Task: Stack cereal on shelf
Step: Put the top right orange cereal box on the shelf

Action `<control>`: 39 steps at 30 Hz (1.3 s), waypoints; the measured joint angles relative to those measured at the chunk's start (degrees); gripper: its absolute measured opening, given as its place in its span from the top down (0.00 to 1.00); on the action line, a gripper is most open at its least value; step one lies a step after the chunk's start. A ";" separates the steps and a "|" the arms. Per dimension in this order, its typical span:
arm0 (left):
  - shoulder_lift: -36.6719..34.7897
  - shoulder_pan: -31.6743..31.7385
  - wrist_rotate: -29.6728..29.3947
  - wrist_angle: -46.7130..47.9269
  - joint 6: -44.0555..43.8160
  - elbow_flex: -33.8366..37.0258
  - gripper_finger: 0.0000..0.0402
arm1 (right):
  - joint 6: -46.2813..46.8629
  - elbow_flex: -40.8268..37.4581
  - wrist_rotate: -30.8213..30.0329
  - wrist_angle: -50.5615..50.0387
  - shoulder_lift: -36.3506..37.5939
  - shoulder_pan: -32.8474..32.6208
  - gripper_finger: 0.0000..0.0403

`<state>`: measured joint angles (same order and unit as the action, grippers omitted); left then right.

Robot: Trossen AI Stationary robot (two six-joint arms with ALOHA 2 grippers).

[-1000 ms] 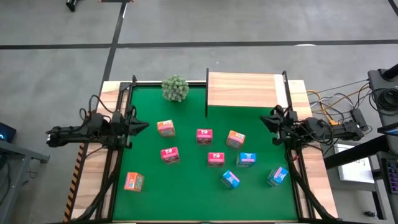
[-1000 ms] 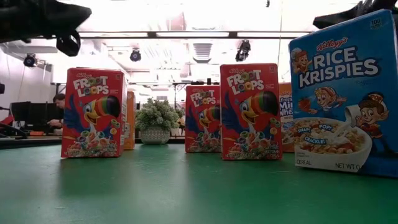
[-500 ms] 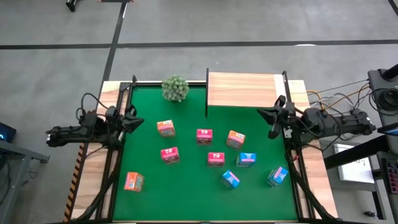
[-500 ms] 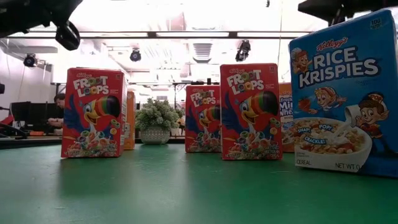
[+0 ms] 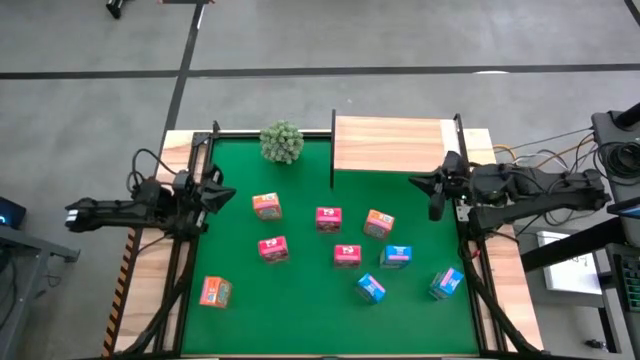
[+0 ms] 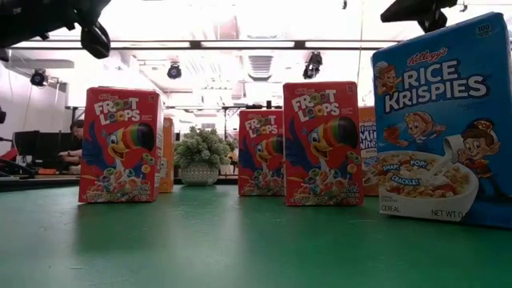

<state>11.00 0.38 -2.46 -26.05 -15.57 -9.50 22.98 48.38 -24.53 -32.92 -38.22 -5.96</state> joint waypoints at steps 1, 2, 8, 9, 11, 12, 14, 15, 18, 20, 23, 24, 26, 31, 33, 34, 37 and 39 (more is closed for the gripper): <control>0.58 0.00 0.00 -0.33 0.08 0.00 1.00 | 0.00 0.82 0.83 -1.15 -0.57 0.00 0.97; 1.04 0.01 0.00 -0.78 0.28 0.00 1.00 | 0.00 1.52 1.76 -2.06 -1.17 0.00 0.97; 3.13 0.06 -0.02 -2.22 3.15 0.00 1.00 | 3.05 5.04 8.39 -4.04 -5.91 -0.04 0.97; 3.49 0.07 -0.04 -2.70 3.94 0.00 1.00 | 3.48 5.49 9.52 -4.34 -6.98 -0.04 0.97; 4.49 0.09 -0.02 -5.24 5.56 0.00 1.00 | 4.04 6.68 11.85 -4.76 -9.05 -0.06 0.97; 5.11 0.09 -0.02 -6.63 6.08 0.00 1.00 | 4.04 7.46 12.94 -4.88 -10.14 -0.04 0.97; 6.41 0.09 -0.02 -8.62 6.14 0.00 1.00 | 4.02 8.96 14.15 -6.66 -12.80 -0.04 0.97; 7.03 0.09 -0.02 -9.32 6.14 0.00 1.00 | 3.93 9.89 14.34 -8.24 -14.19 -0.04 0.97; 8.81 0.09 -0.04 -10.09 7.12 0.00 1.00 | 2.93 13.23 14.47 -14.36 -18.57 -0.02 0.97; 10.26 0.07 -1.09 -10.06 8.43 0.00 1.00 | 1.48 15.83 14.25 -19.04 -21.37 -0.02 0.97; 12.29 0.09 -4.50 -10.63 8.77 0.00 1.00 | -0.74 19.40 14.02 -24.67 -25.82 -0.02 0.97; 12.97 0.09 -5.03 -11.02 8.81 0.00 1.00 | -1.11 20.48 14.01 -25.61 -27.08 -0.02 0.97; 14.12 0.09 -5.51 -11.75 8.87 0.00 1.00 | -1.14 22.34 14.03 -26.18 -29.37 0.00 0.97; 16.12 0.09 -5.55 -18.47 9.02 0.00 1.00 | -1.40 26.39 14.49 -27.68 -33.80 -0.02 0.97; 16.62 0.09 -5.55 -21.68 9.52 0.00 1.00 | -2.15 27.38 14.47 -27.68 -34.88 -0.23 0.96; 16.77 0.09 -5.54 -22.70 9.74 0.00 1.00 | -2.55 27.69 14.48 -27.70 -35.30 -0.40 0.94; 16.81 0.09 -5.53 -24.21 10.74 0.00 1.00 | -2.60 28.28 14.55 -27.66 -36.22 -0.44 0.87; 16.73 0.09 -5.55 -24.77 11.43 0.00 1.00 | -1.87 28.28 14.51 -27.74 -36.57 -0.42 0.80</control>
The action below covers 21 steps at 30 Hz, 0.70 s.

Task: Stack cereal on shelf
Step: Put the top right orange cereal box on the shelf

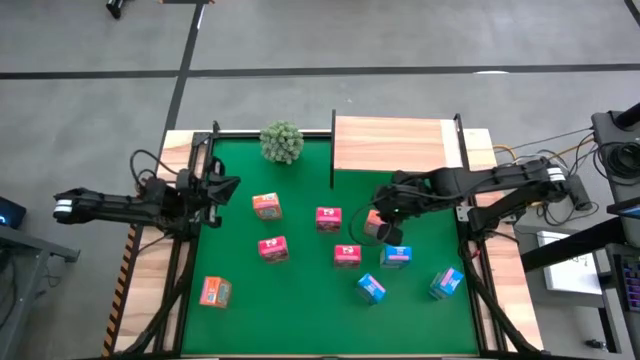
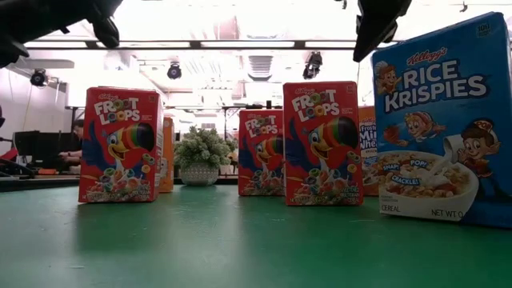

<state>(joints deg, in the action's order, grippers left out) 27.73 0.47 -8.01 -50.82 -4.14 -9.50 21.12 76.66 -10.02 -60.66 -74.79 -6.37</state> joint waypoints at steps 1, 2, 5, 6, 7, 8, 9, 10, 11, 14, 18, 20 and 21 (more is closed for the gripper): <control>-0.11 0.00 0.02 -0.17 0.60 0.00 1.00 | 0.62 -0.11 0.00 0.06 -0.01 0.00 0.76; -0.17 0.00 0.02 -0.48 1.41 0.00 1.00 | 1.30 -0.33 -0.02 0.02 -0.01 0.00 0.71; -0.54 0.00 0.01 -1.23 3.22 0.00 1.00 | 1.21 -0.73 -0.01 -0.29 -0.31 0.00 0.58; -0.59 0.00 0.02 -1.37 3.73 0.00 1.00 | 0.21 -0.88 -0.01 -0.46 -0.36 0.00 0.53; -0.62 0.00 0.00 -1.63 4.12 0.00 1.00 | -1.23 -0.99 -0.01 -0.68 -0.56 0.00 0.48; -0.62 0.00 0.00 -1.86 4.42 0.00 1.00 | -2.75 -1.01 -0.04 -0.64 -0.80 0.00 0.44; -0.60 0.00 0.02 -2.17 4.82 0.00 1.00 | -4.24 -1.03 -0.04 -0.47 -1.05 0.00 0.40; -0.54 0.00 0.02 -2.59 5.23 0.00 1.00 | -5.22 -1.23 -0.03 -0.40 -1.32 -0.02 0.36; -0.49 0.00 0.01 -2.85 5.59 0.00 1.00 | -5.78 -1.40 -0.03 -0.66 -1.67 -0.02 0.33; -0.49 0.00 0.02 -2.77 6.87 0.00 1.00 | -5.23 -2.03 -0.01 -0.42 -2.46 0.00 0.25; -0.45 0.00 0.00 -2.78 7.17 0.00 1.00 | -2.47 -3.00 -0.25 -0.35 -3.52 0.00 0.19; -0.45 0.00 0.00 -2.78 7.17 0.00 1.00 | -1.56 -3.61 -0.31 -0.18 -3.88 0.00 0.18; -0.45 0.00 0.02 -2.78 7.17 0.00 1.00 | -1.19 -4.07 -0.31 -0.14 -3.90 0.00 0.18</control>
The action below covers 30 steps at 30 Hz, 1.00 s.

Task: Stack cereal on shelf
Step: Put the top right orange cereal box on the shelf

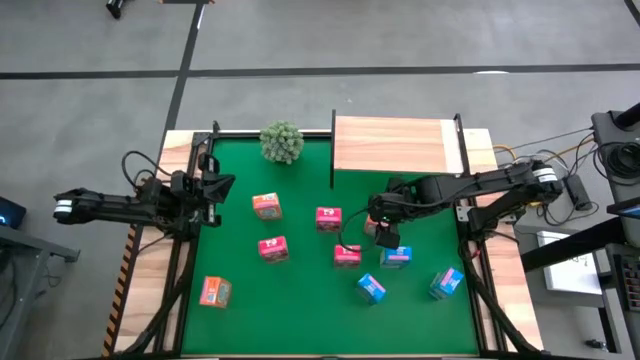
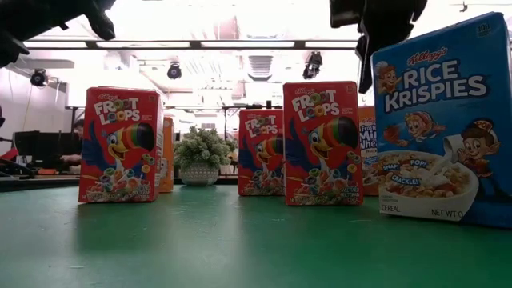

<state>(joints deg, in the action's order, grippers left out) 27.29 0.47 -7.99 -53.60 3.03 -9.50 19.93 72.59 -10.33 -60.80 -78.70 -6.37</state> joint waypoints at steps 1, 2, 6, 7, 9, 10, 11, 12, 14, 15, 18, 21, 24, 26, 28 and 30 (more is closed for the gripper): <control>0.03 0.00 -0.02 -0.01 0.00 0.00 1.00 | 0.25 -0.56 -0.04 0.04 0.00 0.00 0.18; 0.04 0.00 -0.02 -0.01 0.00 0.00 1.00 | 0.67 -1.14 -0.06 0.27 -0.02 0.00 0.18; 0.04 0.00 -0.02 0.02 -0.02 0.00 1.00 | 2.49 -3.80 -0.17 1.28 0.02 0.02 0.19; 0.04 0.00 -0.01 0.02 -0.02 0.00 1.00 | 2.60 -4.37 -0.17 1.47 0.05 0.02 0.19; 0.07 0.00 -0.01 0.02 -0.02 0.00 1.00 | 2.62 -5.73 -0.17 2.24 0.11 0.02 0.19; 0.09 0.00 -0.02 0.02 -0.02 0.00 1.00 | 2.64 -6.46 -0.17 3.00 0.11 0.02 0.19; 0.09 0.00 -0.01 0.02 -0.02 0.00 1.00 | 2.64 -7.30 -0.17 4.16 0.11 0.02 0.19; 0.09 0.00 -0.02 0.04 -0.02 0.00 1.00 | 2.62 -8.12 -0.17 5.42 0.11 0.02 0.19; 0.09 0.00 -0.02 0.02 -0.02 0.00 1.00 | 2.53 -9.77 -0.15 7.88 0.11 0.02 0.19; 0.09 0.00 -0.02 0.02 -0.04 0.00 1.00 | 2.27 -10.37 -0.13 8.65 0.11 0.02 0.19; 0.13 0.00 -0.02 0.04 -0.04 0.00 1.00 | 2.16 -11.03 -0.13 9.10 0.11 0.02 0.21; 0.25 0.00 -0.02 0.08 -0.04 0.00 1.00 | 2.05 -10.99 -0.11 9.15 0.13 0.02 0.27; 0.24 0.00 -0.02 0.06 -0.04 0.00 1.00 | 2.02 -10.59 -0.09 9.27 0.15 0.02 0.35; 0.24 0.00 -0.01 0.06 -0.04 0.00 1.00 | 1.96 -10.47 -0.08 9.25 0.15 0.02 0.41; 0.24 0.00 -0.01 0.06 -0.05 0.00 1.00 | 1.96 -10.42 -0.06 9.29 0.15 0.02 0.46; 0.24 0.00 -0.02 0.06 -0.05 0.00 1.00 | 1.96 -10.42 -0.06 9.27 0.15 0.02 0.51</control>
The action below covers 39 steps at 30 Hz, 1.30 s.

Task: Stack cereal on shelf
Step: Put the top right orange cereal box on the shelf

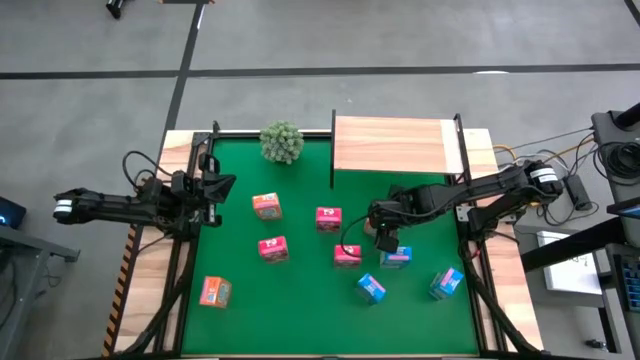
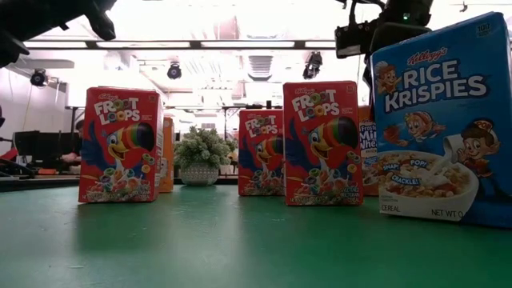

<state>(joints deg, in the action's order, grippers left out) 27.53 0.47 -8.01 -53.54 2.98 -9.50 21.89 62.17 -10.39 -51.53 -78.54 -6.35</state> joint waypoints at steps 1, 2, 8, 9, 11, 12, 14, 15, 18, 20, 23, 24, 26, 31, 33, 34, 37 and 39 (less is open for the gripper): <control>0.00 0.00 0.00 0.02 -0.02 0.00 1.00 | 0.00 0.00 0.04 0.01 0.00 0.01 0.53; 0.00 0.00 0.00 0.00 -0.02 0.00 1.00 | 0.00 0.00 0.09 0.01 0.00 0.02 0.55; 0.00 0.00 0.00 0.01 -0.02 0.00 1.00 | -1.21 0.00 0.08 0.03 0.00 0.02 0.65; 0.00 0.00 0.00 0.02 -0.02 0.00 1.00 | -1.51 0.00 0.07 0.03 0.00 0.02 0.66; 0.00 0.00 0.00 0.02 -0.02 0.00 1.00 | -1.55 0.42 0.13 -0.26 0.00 0.10 0.67; 0.00 0.00 0.01 0.02 -0.02 0.00 1.00 | -1.58 0.98 0.14 -0.37 0.00 0.13 0.68; 0.00 0.00 0.00 0.02 -0.03 0.00 1.00 | -2.16 2.98 0.14 -1.31 0.03 0.15 0.68; 0.00 0.00 0.00 0.02 -0.04 0.00 1.00 | -2.53 4.37 0.13 -2.21 0.04 0.16 0.68; 0.00 0.00 0.00 0.03 -0.06 0.00 1.00 | -3.53 9.68 0.14 -5.87 0.04 0.63 0.67; 0.00 0.00 0.00 0.02 -0.06 0.00 1.00 | -3.84 14.00 0.09 -9.11 0.04 1.28 0.67; 0.00 0.00 0.00 0.04 -0.06 0.00 1.00 | -5.08 20.37 -0.02 -12.46 0.07 2.80 0.66; 0.00 0.00 0.00 0.04 -0.06 0.00 1.00 | -5.79 22.36 -0.02 -12.96 0.07 3.49 0.66; 0.00 0.00 0.00 0.04 -0.06 0.00 1.00 | -8.08 26.10 0.02 -13.12 0.07 5.25 0.66; 0.00 0.00 0.02 0.04 -0.06 0.00 1.00 | -13.87 33.85 0.09 -13.09 -0.53 11.75 0.66; -0.02 0.00 0.00 0.04 -0.06 0.00 1.00 | -16.11 36.41 0.33 -13.46 -1.21 14.49 0.66; -0.02 -0.02 0.00 0.04 -0.05 0.00 1.00 | -17.56 37.56 0.37 -13.74 -1.61 15.84 0.66; 0.01 -0.01 0.00 0.04 0.31 0.00 1.00 | -21.59 40.79 0.39 -16.38 -3.08 19.64 0.66; 0.02 -0.02 0.00 0.04 0.64 0.00 1.00 | -23.49 42.35 0.38 -17.73 -4.21 22.22 0.66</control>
<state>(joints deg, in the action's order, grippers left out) 27.55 0.45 -8.01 -53.49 3.62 -9.50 -1.60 104.52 -10.01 -69.26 -82.75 15.87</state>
